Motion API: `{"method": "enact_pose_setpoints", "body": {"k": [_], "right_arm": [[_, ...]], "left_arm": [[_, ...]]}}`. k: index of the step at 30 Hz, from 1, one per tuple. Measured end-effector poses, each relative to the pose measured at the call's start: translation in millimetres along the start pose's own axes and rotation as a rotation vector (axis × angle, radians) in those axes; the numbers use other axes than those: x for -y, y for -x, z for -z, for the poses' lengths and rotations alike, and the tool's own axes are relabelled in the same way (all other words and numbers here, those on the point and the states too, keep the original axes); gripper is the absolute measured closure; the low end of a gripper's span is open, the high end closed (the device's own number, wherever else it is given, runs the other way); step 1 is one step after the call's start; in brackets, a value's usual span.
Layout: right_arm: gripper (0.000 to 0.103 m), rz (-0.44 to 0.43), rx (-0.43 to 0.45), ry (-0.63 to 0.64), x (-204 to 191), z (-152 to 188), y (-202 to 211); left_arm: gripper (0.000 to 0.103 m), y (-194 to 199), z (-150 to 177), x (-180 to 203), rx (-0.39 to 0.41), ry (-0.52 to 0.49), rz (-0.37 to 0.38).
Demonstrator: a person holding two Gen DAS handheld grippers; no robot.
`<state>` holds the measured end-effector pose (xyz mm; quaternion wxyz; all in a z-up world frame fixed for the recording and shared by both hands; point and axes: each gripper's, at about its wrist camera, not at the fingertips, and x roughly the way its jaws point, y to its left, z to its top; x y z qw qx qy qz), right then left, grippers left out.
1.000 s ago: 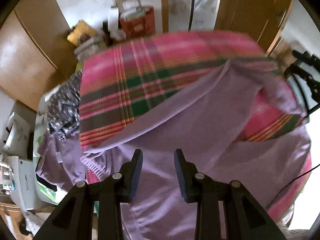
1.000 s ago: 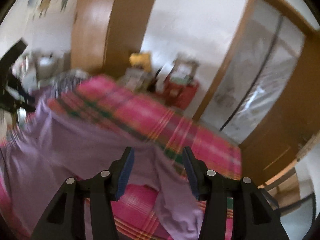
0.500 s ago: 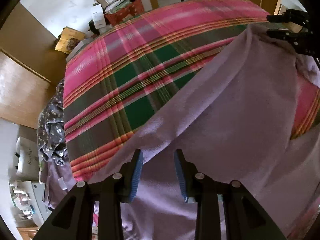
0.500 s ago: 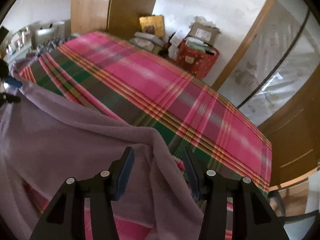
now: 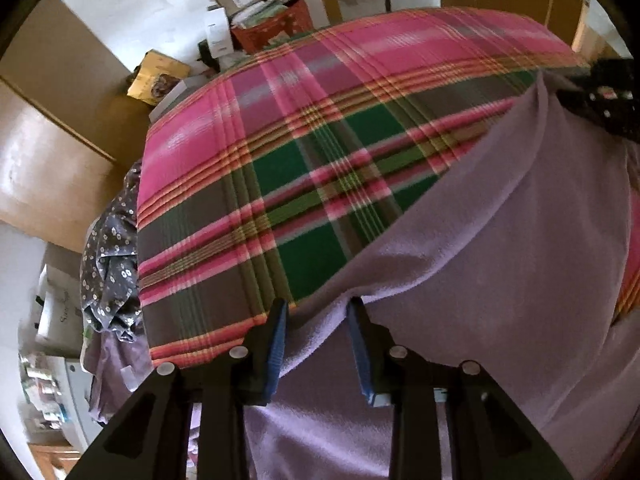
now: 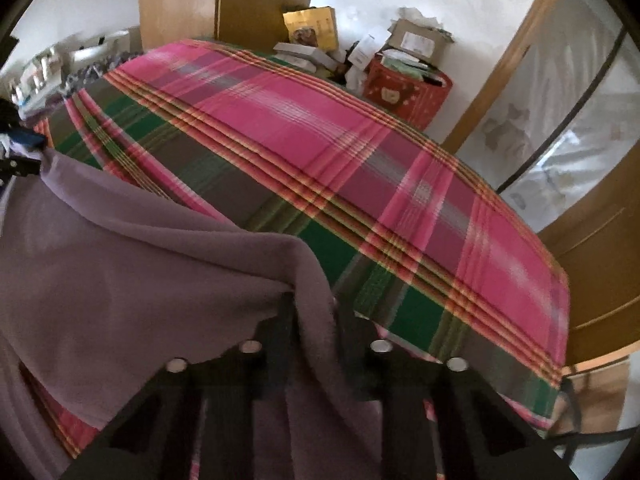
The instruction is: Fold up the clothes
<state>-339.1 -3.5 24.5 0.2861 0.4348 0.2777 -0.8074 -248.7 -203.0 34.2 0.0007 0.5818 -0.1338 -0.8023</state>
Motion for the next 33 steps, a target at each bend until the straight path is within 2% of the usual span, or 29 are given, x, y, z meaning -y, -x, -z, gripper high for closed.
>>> {"method": "enact_pose_setpoints", "body": {"k": [3,7,9,13,18,22,25,27,28,29,30,33], "right_arm": [[0.091,0.013,0.003,0.008,-2.0,-0.9,-3.2],[0.091,-0.036,0.011,-0.084,9.9,-2.2,-6.3],[0.091,-0.064,0.011,-0.142,17.7,-3.3,-7.7],[0.090,-0.076,0.018,-0.167,21.2,-5.9,-9.4],[0.085,-0.057,0.030,-0.159,20.3,-7.4,-13.0],[0.084,-0.048,0.048,-0.134,18.2,-4.8,-12.3],[0.085,-0.054,0.054,-0.130,18.8,-4.3,-12.6],[0.090,-0.058,0.061,-0.131,18.7,-3.9,-11.8],[0.090,-0.060,0.067,-0.136,18.9,-3.8,-11.0],[0.092,-0.060,0.074,-0.141,19.7,-4.3,-10.3],[0.092,-0.059,0.080,-0.146,20.1,-5.1,-9.6],[0.093,-0.036,0.092,-0.145,19.2,-9.0,-8.2]], "left_arm": [[0.071,6.3,4.9,-3.9,0.027,0.022,0.073],[0.071,22.9,15.2,-3.3,0.075,0.007,0.099],[0.071,29.5,22.1,5.5,0.086,-0.043,0.086],[0.071,26.2,27.6,29.4,0.096,-0.167,-0.007],[0.071,12.3,21.8,30.8,0.088,-0.172,0.007],[0.071,10.1,24.3,42.3,0.115,-0.250,-0.052],[0.071,8.8,21.2,41.5,0.116,-0.257,-0.061],[0.071,9.7,19.0,36.6,0.118,-0.231,-0.049],[0.078,9.5,17.7,34.4,0.122,-0.218,-0.053],[0.094,9.0,16.8,33.1,0.126,-0.206,-0.060],[0.099,9.3,15.8,30.5,0.134,-0.193,-0.060],[0.100,10.6,10.3,19.7,0.154,-0.152,-0.043]]}}
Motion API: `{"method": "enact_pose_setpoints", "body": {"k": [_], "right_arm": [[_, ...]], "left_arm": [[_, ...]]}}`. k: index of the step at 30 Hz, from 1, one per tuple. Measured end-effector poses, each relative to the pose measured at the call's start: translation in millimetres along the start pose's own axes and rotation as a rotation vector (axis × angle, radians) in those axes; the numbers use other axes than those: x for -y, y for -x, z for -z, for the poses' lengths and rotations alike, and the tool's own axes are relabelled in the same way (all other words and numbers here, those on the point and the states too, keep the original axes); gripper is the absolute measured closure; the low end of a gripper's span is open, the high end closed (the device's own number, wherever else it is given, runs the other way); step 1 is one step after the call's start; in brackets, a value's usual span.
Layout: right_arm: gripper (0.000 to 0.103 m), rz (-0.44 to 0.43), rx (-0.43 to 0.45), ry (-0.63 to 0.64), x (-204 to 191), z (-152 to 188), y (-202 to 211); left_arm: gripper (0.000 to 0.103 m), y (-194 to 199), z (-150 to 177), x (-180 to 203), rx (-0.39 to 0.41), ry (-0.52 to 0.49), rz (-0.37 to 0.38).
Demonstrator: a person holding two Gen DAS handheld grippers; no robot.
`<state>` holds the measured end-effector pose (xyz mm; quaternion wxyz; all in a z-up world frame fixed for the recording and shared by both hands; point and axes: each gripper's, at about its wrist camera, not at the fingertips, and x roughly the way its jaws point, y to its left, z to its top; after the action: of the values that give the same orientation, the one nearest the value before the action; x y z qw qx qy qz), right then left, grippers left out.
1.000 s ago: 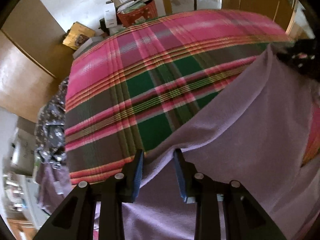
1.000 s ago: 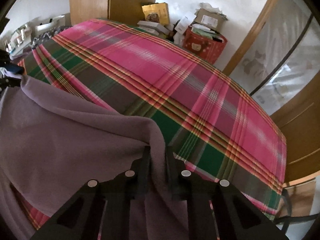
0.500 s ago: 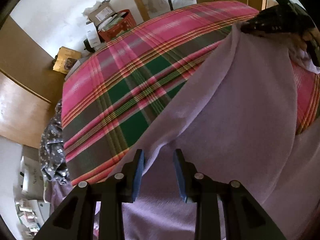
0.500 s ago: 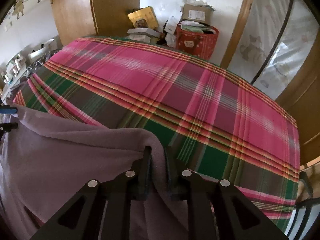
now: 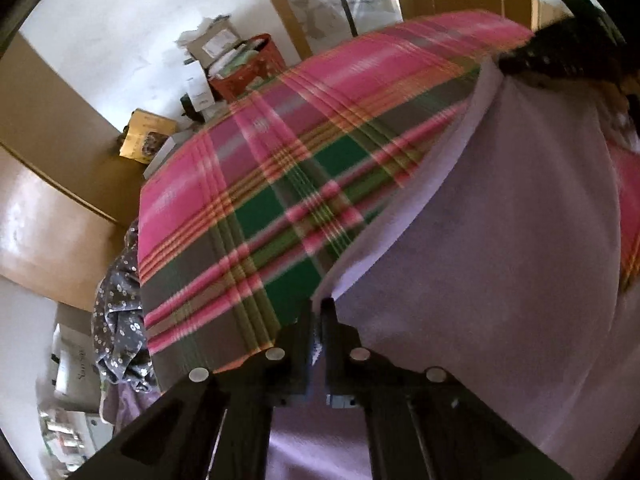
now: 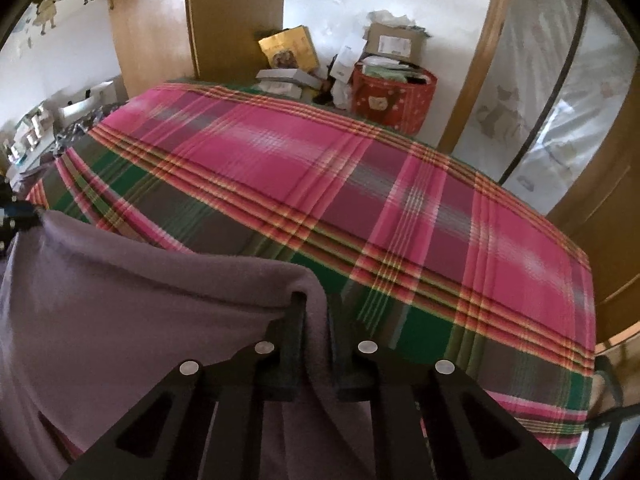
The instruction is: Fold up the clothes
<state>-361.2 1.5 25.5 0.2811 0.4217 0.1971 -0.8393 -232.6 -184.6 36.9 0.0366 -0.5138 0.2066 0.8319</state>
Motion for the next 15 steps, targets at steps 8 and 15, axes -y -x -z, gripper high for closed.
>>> {"method": "enact_pose_setpoints", "body": {"k": [8,15], "right_arm": [[0.092,0.019,-0.042,-0.034,0.7,-11.1,-17.7],[0.073,0.060,-0.053,-0.065,7.1,-14.8,-20.5]], "left_arm": [[0.100,-15.9,-9.2,-20.9,-0.025,0.115,0.033],[0.097,-21.4,-11.0,-24.1,-0.045,0.171,0.034]]}}
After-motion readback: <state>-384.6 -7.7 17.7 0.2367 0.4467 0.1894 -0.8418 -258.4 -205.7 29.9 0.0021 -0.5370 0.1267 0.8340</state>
